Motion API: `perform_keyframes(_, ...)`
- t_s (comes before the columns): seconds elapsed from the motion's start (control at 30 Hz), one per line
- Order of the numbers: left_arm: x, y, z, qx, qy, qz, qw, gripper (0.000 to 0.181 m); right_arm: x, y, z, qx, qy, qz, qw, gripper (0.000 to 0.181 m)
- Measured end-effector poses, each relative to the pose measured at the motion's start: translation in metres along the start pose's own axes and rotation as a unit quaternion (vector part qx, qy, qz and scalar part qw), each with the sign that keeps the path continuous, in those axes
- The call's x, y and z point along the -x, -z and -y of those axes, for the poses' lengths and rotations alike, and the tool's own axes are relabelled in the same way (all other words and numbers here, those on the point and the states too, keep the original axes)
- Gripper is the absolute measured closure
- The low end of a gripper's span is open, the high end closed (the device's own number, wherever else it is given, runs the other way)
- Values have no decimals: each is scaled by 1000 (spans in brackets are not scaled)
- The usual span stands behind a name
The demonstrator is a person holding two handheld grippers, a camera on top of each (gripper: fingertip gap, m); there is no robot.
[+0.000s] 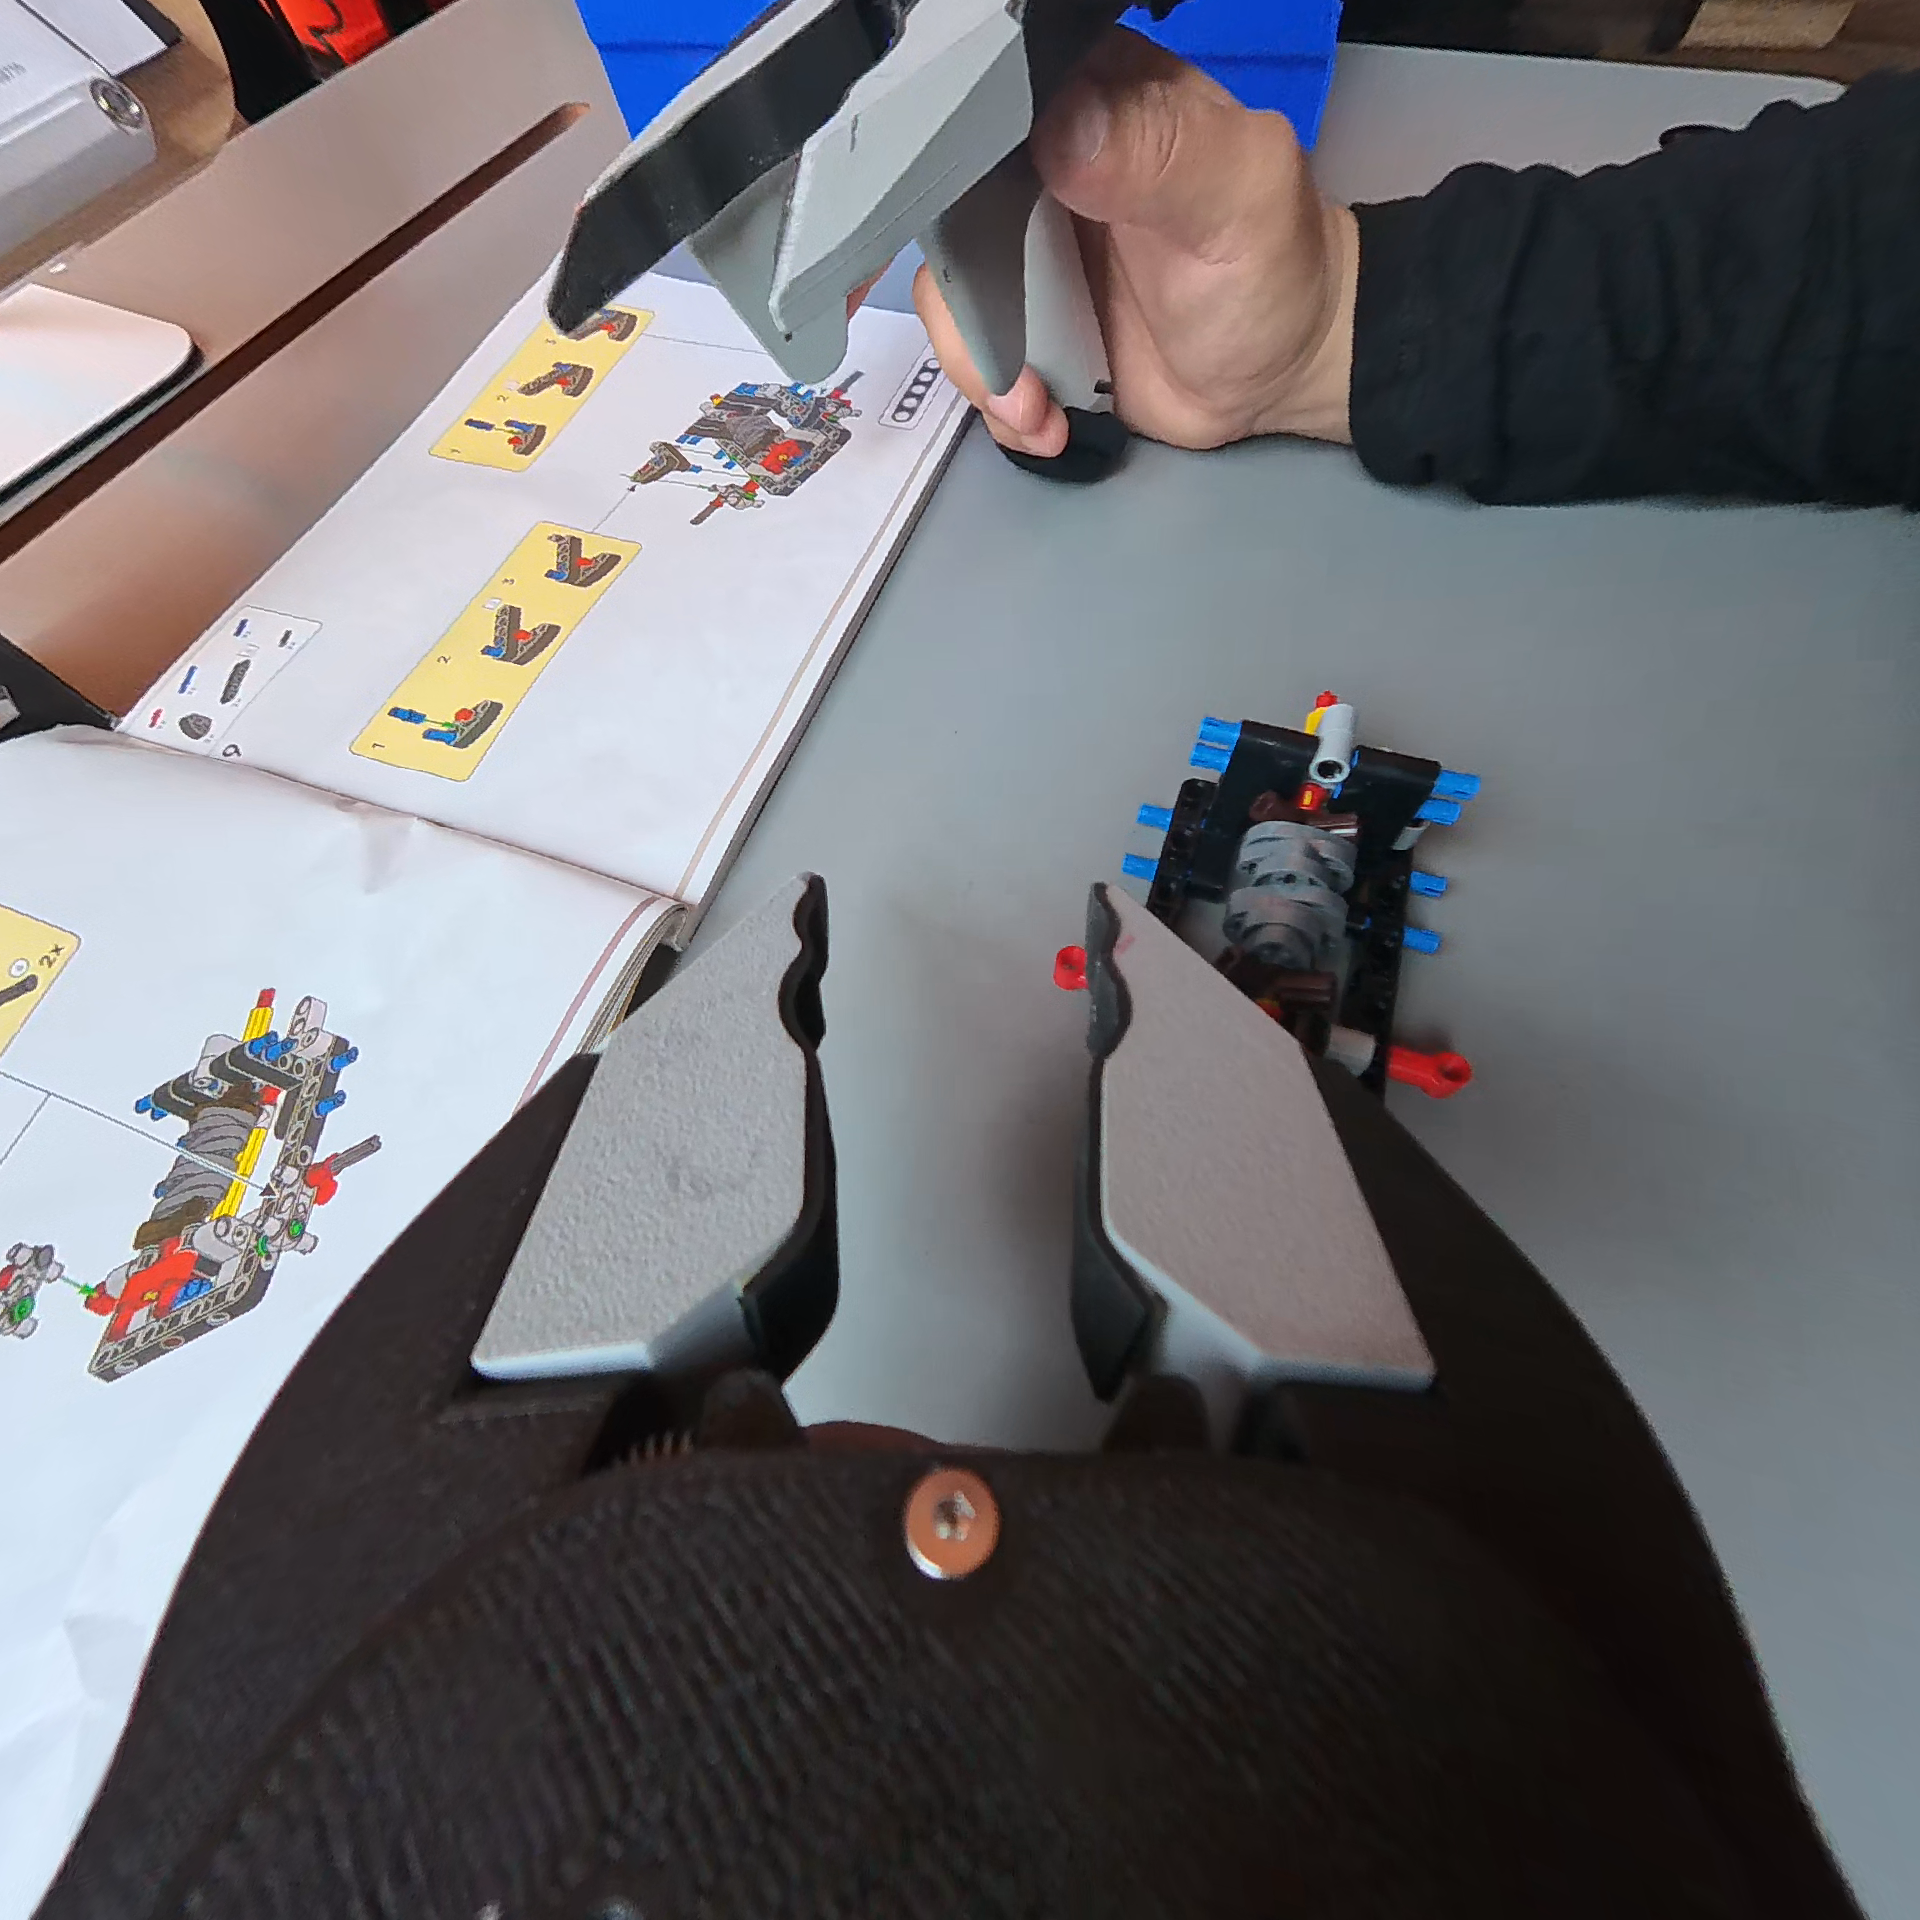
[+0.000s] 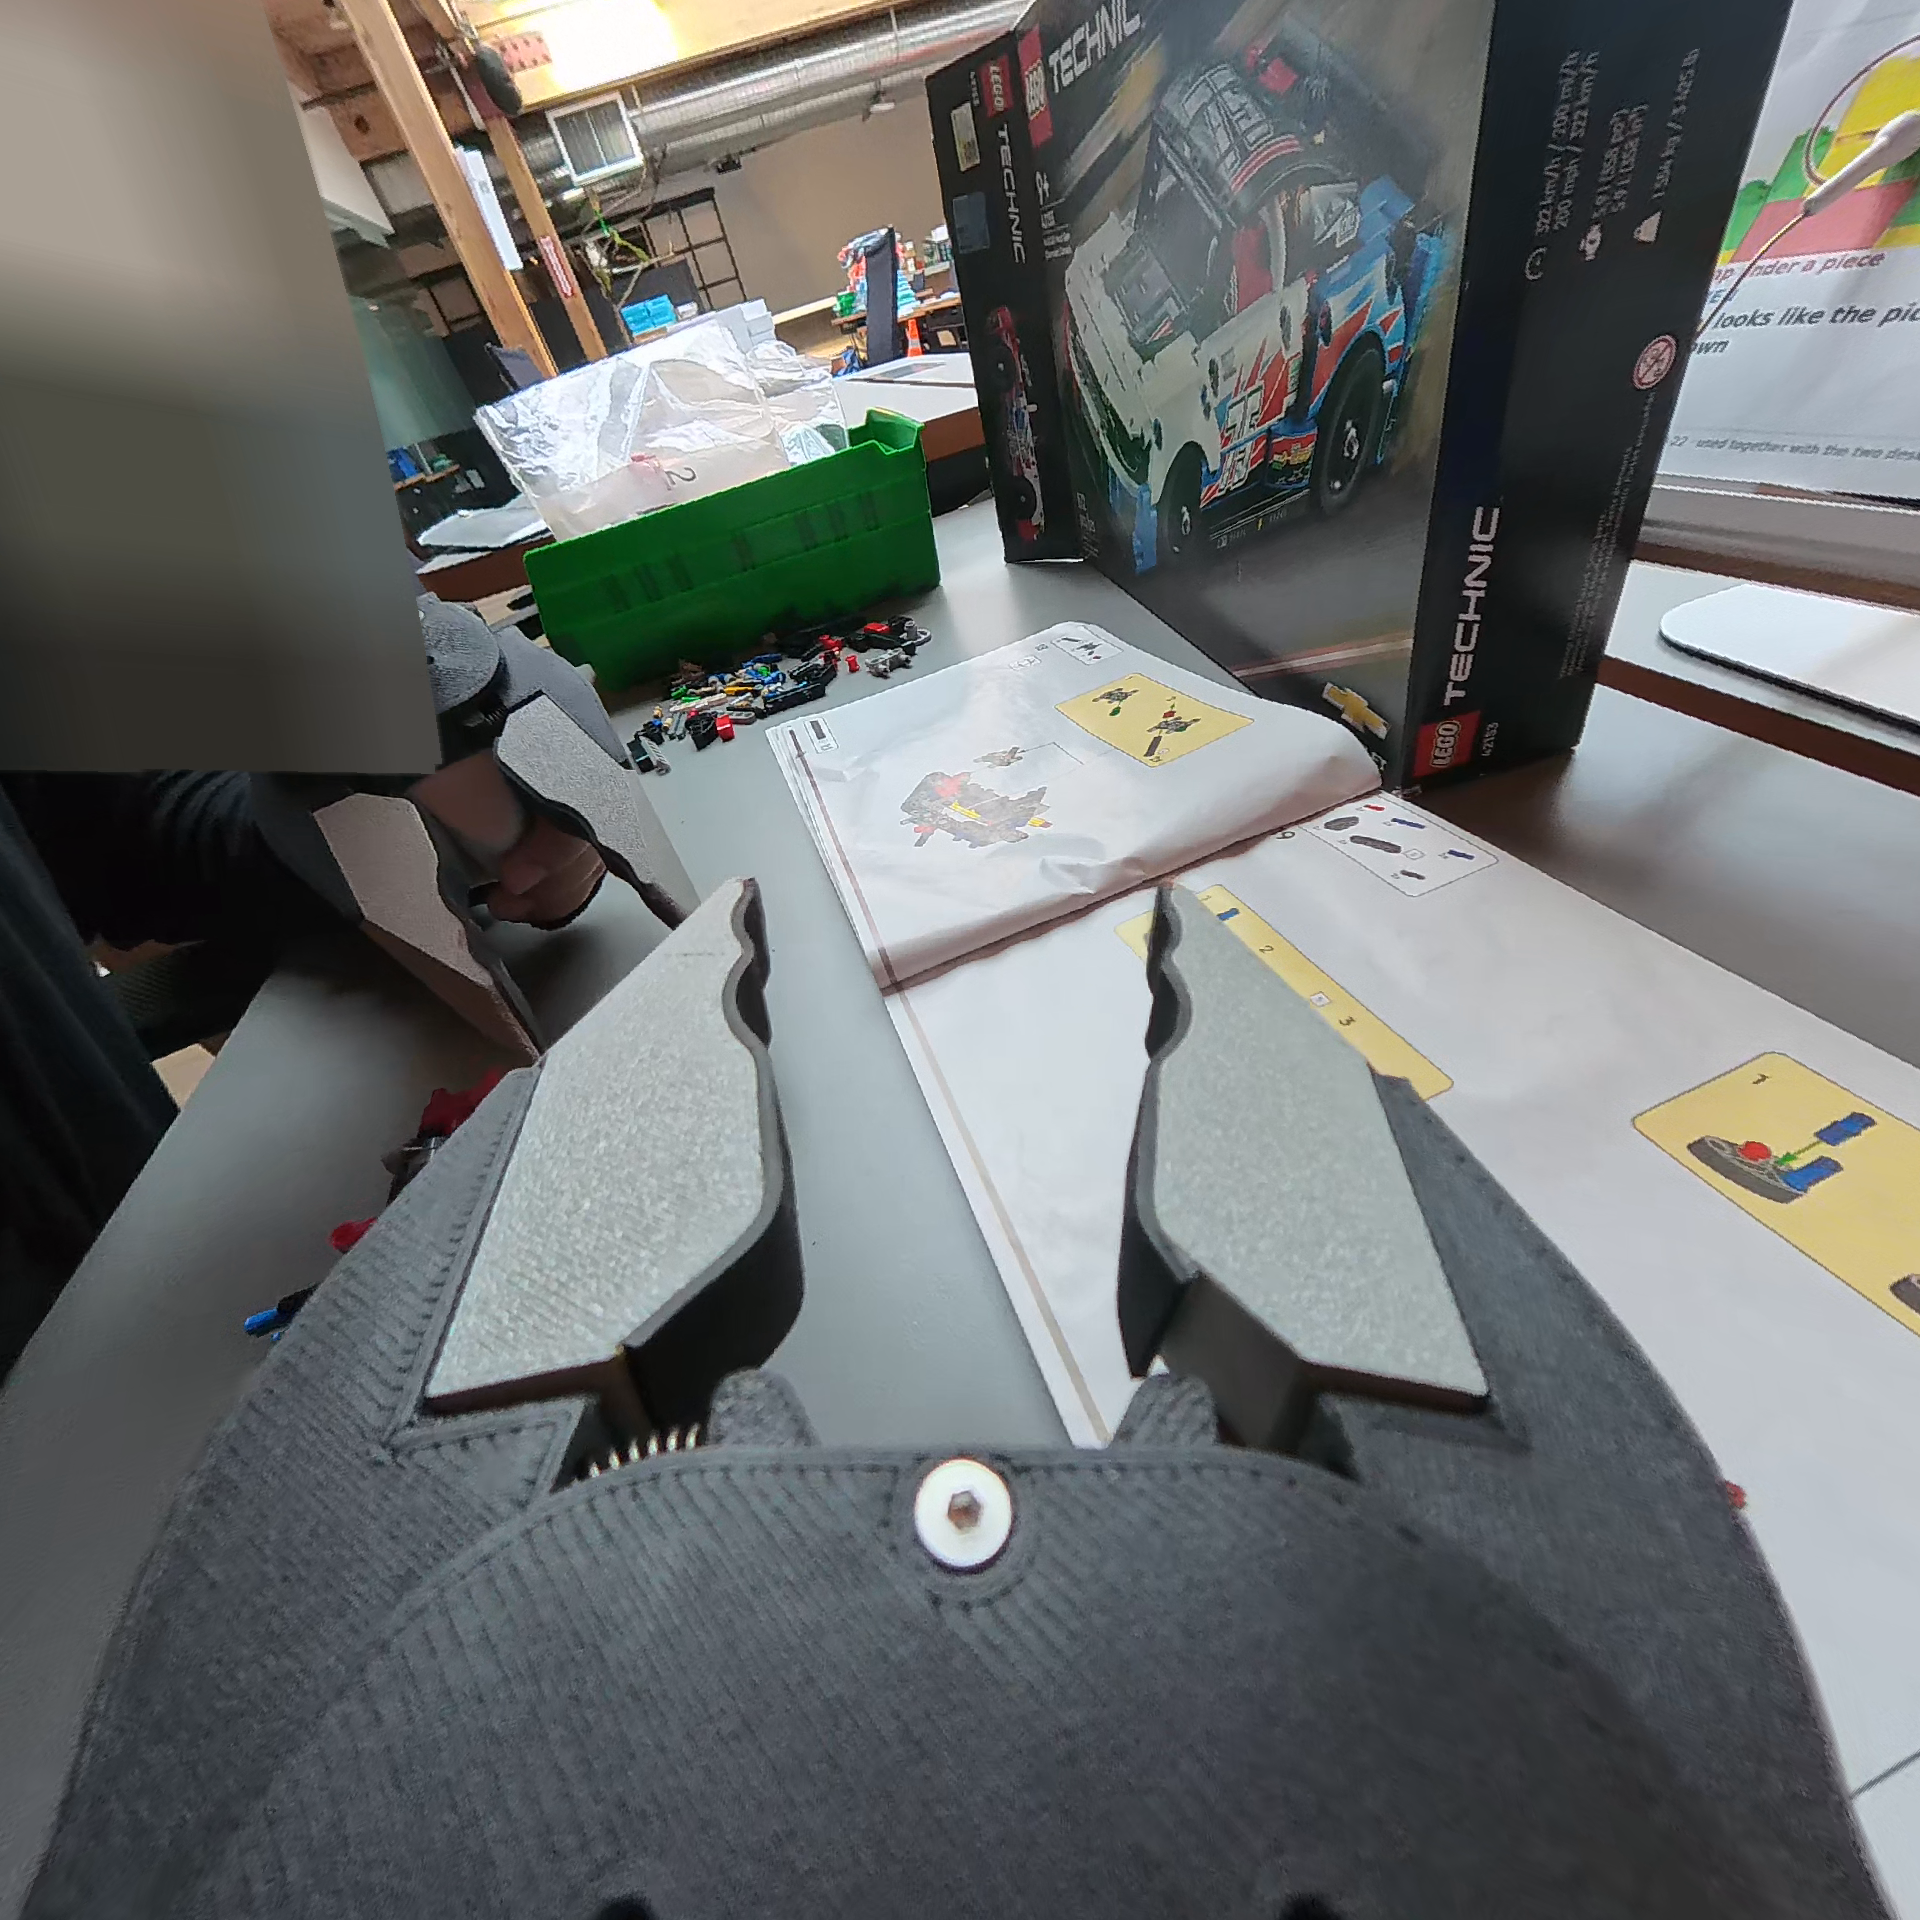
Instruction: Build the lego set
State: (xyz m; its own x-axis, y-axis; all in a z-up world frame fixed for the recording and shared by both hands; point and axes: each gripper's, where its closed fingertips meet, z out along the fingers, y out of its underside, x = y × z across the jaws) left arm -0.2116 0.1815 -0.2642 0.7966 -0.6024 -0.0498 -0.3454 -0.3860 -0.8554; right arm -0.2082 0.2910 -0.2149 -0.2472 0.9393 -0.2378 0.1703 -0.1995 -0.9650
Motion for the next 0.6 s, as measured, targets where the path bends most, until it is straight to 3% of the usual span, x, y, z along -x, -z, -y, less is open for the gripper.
perform_keyframes(0.6,5,7,7,-4,-28,32,999,134,-19,5,0,4,4,-57,998,112)
